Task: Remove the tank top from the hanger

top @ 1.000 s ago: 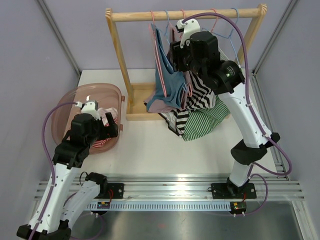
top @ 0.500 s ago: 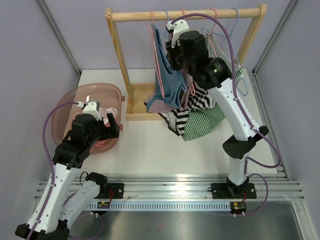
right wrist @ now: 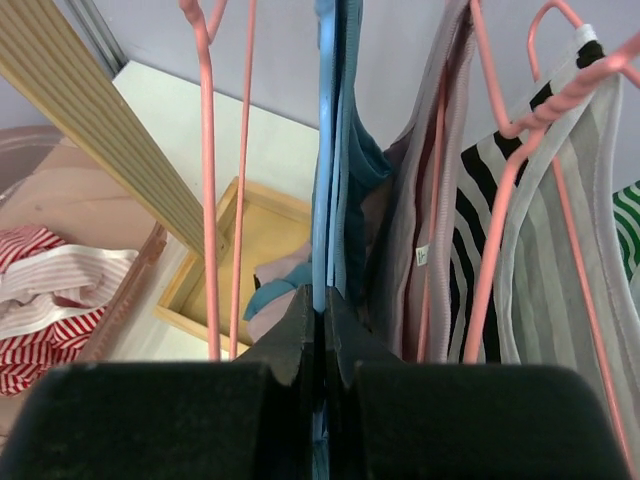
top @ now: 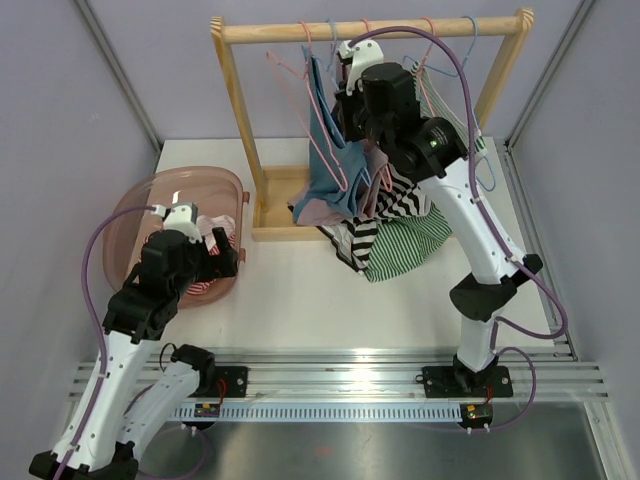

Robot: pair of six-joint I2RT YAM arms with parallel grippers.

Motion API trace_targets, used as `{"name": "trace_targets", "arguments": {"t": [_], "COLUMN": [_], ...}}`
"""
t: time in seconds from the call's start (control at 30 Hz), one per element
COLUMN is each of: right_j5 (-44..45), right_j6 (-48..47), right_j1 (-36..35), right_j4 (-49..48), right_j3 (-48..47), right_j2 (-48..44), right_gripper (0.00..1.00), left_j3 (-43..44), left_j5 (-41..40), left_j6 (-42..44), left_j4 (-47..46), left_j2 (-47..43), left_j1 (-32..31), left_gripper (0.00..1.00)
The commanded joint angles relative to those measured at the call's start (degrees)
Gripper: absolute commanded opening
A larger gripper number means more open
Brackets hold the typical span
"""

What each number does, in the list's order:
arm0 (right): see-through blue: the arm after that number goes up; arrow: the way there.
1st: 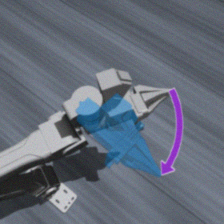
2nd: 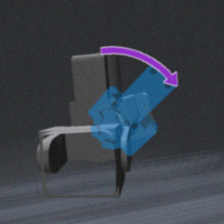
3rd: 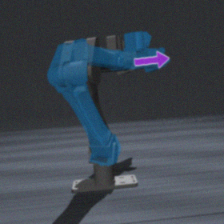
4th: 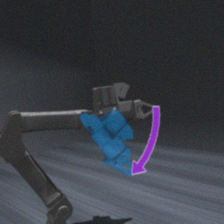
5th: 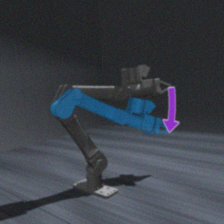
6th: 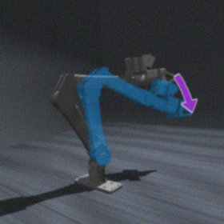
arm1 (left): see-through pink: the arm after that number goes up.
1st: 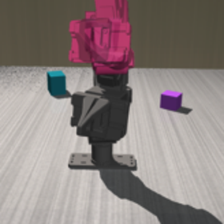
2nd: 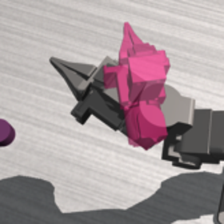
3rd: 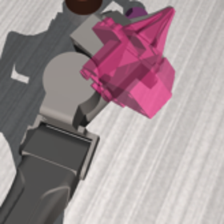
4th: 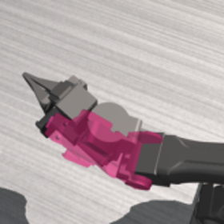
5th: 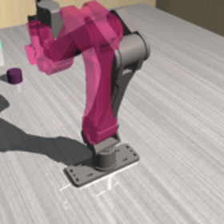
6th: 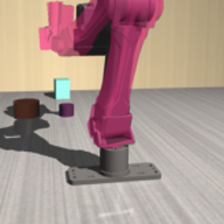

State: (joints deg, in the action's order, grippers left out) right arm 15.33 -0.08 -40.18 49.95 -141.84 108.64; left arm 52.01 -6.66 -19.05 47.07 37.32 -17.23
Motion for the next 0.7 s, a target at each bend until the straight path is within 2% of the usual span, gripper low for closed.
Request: {"name": "trace_targets", "arguments": {"t": [0.0,0.17,0.33,0.5,0.67], "right_j5": [-0.7,-0.6,-1.4,-3.4,-7.9], "right_j6": [2.2,2.2,3.5,5.5,8.4], "right_j1": [-0.4,-0.4,-0.4,-0.3,-0.4], "right_j4": [-7.6,-6.2,-4.4,-5.2,-3.1], "right_j3": [-1.6,-4.8,-1.7,12.8,27.6], "right_j2": [-6.1,-6.4,-11.1,-21.5,-33.6], "right_gripper": [0.00,0.00,0.00,0.00,0.00], "left_j3": [2.6,6.2,11.5,17.8,23.8], "left_j5": [0.3,2.3,6.3,12.0,11.0], "left_j6": [0.9,1.6,1.6,0.9,-1.5], "left_j4": [-1.0,-0.4,-1.2,-4.6,-10.9], "left_j2": [-0.6,-0.2,1.3,4.7,8.9], "left_j1": [-0.3,-0.3,-1.0,-3.6,-11.7], "left_gripper": [0.99,0.99,0.99,0.99,0.99]}}
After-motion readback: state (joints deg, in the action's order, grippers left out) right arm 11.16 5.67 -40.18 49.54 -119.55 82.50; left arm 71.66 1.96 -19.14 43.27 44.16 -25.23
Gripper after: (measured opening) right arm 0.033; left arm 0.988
